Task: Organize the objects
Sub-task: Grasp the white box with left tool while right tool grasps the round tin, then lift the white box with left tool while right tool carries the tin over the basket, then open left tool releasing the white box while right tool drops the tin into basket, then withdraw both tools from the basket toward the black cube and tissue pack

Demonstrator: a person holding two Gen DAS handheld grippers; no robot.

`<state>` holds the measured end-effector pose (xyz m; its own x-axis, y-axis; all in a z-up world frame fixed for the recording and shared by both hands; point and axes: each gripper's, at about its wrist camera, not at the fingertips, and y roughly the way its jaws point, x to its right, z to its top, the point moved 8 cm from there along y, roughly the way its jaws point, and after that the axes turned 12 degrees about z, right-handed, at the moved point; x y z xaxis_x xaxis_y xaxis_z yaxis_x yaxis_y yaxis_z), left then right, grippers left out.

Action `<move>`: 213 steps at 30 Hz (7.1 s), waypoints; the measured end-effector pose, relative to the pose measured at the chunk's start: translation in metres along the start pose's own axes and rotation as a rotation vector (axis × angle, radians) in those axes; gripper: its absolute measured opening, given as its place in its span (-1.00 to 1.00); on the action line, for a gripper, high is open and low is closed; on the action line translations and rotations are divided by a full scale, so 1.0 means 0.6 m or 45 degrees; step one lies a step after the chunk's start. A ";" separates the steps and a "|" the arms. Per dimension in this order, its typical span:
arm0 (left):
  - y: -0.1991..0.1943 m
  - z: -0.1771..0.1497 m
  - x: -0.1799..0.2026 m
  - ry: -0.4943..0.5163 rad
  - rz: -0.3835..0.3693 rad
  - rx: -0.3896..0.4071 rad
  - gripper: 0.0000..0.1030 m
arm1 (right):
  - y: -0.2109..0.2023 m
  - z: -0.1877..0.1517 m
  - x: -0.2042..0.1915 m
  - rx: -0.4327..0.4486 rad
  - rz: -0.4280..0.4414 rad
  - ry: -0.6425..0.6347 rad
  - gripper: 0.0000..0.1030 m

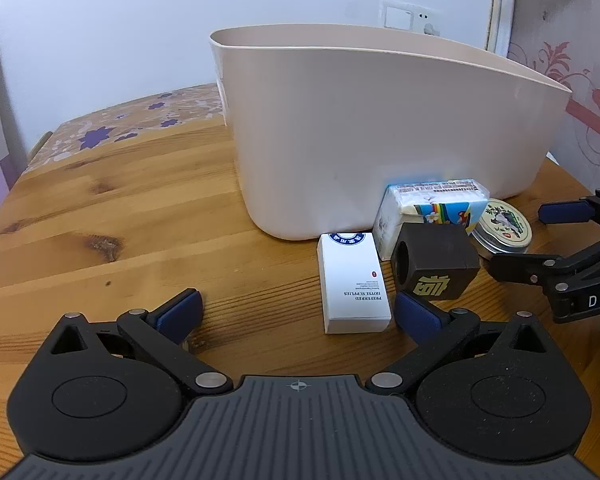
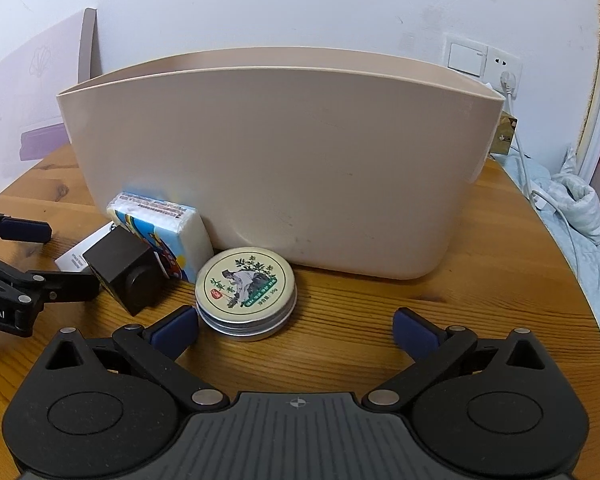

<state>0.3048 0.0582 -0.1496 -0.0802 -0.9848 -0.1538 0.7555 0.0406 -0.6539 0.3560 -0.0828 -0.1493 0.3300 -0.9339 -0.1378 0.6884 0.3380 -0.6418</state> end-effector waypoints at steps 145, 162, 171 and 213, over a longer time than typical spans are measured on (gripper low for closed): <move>0.071 0.280 0.098 0.331 -0.108 -0.051 -0.39 | 0.037 0.211 0.071 -0.078 0.012 -0.209 0.01; 0.077 0.285 0.088 0.311 -0.048 -0.132 0.50 | 0.032 0.218 0.071 -0.128 -0.016 -0.194 0.34; 0.040 0.295 0.075 0.222 -0.029 -0.063 0.65 | -0.017 0.235 0.054 -0.017 -0.004 -0.209 0.88; -0.134 0.157 -0.010 0.043 -0.020 0.051 0.74 | -0.117 0.113 -0.002 0.024 0.064 -0.124 1.00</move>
<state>0.3056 0.0448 -0.0261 -0.1138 -0.9790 -0.1694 0.7793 0.0178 -0.6263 0.3510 -0.0975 -0.0530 0.4247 -0.9003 -0.0952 0.6809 0.3869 -0.6218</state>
